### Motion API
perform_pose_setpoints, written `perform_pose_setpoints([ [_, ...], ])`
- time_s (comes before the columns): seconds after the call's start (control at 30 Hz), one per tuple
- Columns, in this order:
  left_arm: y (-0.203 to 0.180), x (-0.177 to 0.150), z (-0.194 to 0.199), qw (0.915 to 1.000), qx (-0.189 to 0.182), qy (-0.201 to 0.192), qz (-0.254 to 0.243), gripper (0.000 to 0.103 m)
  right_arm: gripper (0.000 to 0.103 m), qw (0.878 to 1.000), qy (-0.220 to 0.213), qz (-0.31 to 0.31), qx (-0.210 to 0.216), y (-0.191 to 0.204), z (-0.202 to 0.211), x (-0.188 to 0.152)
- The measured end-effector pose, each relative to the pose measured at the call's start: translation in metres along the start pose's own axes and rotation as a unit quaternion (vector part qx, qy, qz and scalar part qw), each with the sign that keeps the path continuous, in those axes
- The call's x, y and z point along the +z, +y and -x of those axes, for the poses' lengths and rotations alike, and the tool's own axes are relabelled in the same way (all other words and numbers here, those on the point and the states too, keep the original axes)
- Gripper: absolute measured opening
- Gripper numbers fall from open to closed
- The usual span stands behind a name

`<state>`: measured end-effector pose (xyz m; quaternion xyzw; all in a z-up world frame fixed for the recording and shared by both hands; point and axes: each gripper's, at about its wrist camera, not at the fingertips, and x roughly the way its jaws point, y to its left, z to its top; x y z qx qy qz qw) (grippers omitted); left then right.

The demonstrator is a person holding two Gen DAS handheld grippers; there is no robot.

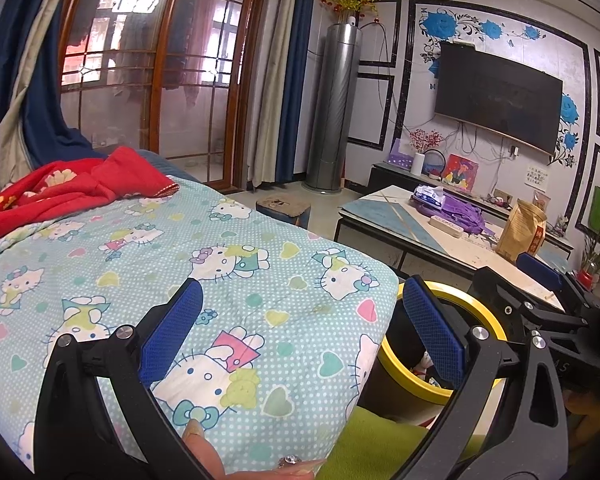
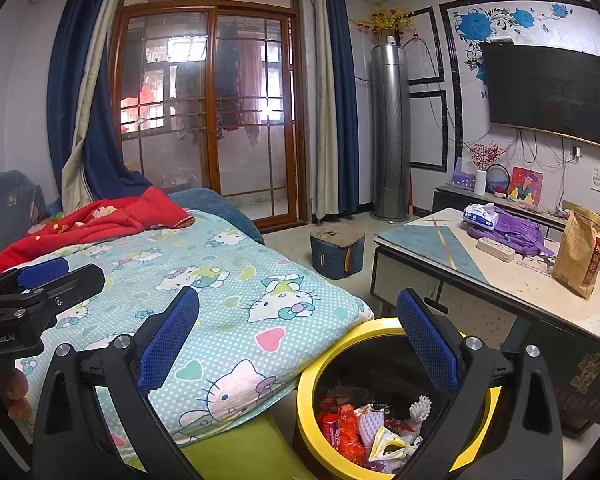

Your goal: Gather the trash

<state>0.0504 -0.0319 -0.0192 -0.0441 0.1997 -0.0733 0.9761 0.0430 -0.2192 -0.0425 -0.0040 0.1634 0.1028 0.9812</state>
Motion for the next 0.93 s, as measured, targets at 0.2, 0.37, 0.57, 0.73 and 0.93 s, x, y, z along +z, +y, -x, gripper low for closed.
perform_pose_setpoints([
  [0.2, 0.000, -0.001, -0.001, 1.0000, -0.002, 0.000, 0.001, 0.092, 0.097, 1.000, 0.001, 0.000, -0.003, -0.003, 0.001, 0.000],
  [0.37, -0.002, -0.002, -0.002, 1.0000, 0.004, -0.007, -0.001, 0.092, 0.097, 1.000, 0.002, -0.002, -0.008, -0.006, 0.000, -0.001],
  [0.57, 0.002, -0.001, -0.004, 0.9999, 0.007, 0.004, 0.013, 0.092, 0.097, 1.000, 0.006, -0.007, -0.016, -0.007, -0.006, 0.001],
  [0.73, 0.058, 0.006, -0.001, 0.9953, 0.050, 0.036, 0.074, 0.092, 0.097, 0.998, 0.032, -0.006, 0.047, 0.037, -0.033, 0.019],
  [0.93, 0.213, -0.011, 0.042, 0.9436, 0.290, 0.080, 0.138, 0.092, 0.097, 0.953, 0.184, 0.070, 0.230, 0.211, -0.103, 0.016],
])
